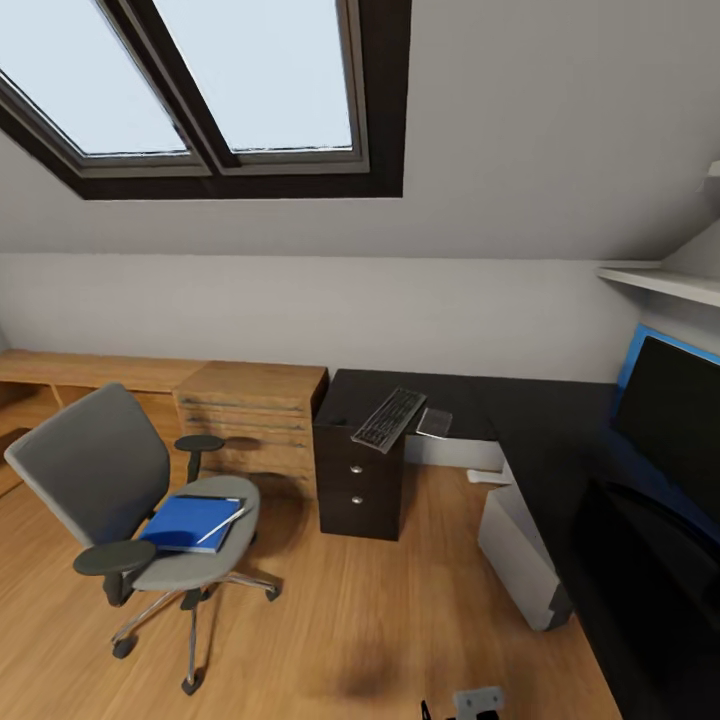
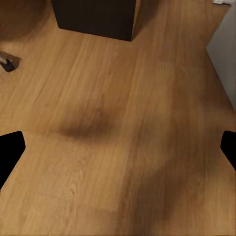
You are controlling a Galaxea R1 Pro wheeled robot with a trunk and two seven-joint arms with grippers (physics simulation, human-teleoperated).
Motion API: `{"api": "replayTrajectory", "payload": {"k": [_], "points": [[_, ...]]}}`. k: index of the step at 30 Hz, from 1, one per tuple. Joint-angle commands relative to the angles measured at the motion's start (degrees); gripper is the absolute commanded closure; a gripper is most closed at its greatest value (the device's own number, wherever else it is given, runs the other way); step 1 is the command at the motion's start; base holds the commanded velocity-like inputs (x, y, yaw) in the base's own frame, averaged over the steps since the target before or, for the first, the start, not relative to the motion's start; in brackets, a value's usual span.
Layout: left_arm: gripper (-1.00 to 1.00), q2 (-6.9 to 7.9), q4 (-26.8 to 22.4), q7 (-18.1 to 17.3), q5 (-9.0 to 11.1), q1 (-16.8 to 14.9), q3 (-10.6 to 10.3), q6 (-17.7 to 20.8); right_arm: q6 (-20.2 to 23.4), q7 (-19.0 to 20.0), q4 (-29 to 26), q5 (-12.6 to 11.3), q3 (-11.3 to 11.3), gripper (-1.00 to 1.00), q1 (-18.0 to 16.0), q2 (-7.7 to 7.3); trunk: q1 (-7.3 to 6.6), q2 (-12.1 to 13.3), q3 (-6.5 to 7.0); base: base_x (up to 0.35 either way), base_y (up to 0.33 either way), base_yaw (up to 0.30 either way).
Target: In the bedroom, organize the workspace by keeping the computer under the desk, ensuring the monitor is on the desk, placing the keyboard on the desk next to the monitor, placing the mouse on the desk next to the keyboard, moving the folder from the swivel chair onto the desk next to the mouse, stacking the notebook on top of the folder with the pen on top of the notebook, and positioning the swivel chair next to the desk.
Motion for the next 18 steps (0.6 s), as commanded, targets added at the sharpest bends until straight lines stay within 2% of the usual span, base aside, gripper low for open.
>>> {"api": "replayTrajectory", "payload": {"k": [1,18], "points": [[-1.00,0.06,-0.07,0.40,0.60,-0.01,-0.42,-0.21,-0.15,-0.26,0.04,-0.36,0.50,-1.00,-0.05,0.00,0.05,-0.06,-0.07,0.324,0.000,0.000],[-1.00,0.06,-0.07,0.40,0.60,-0.01,-0.42,-0.30,-0.29,-0.05,0.27,-0.50,0.60,-1.00,-0.06,0.29,0.05,-0.06,-0.05,0.327,0.003,-0.004]]}}
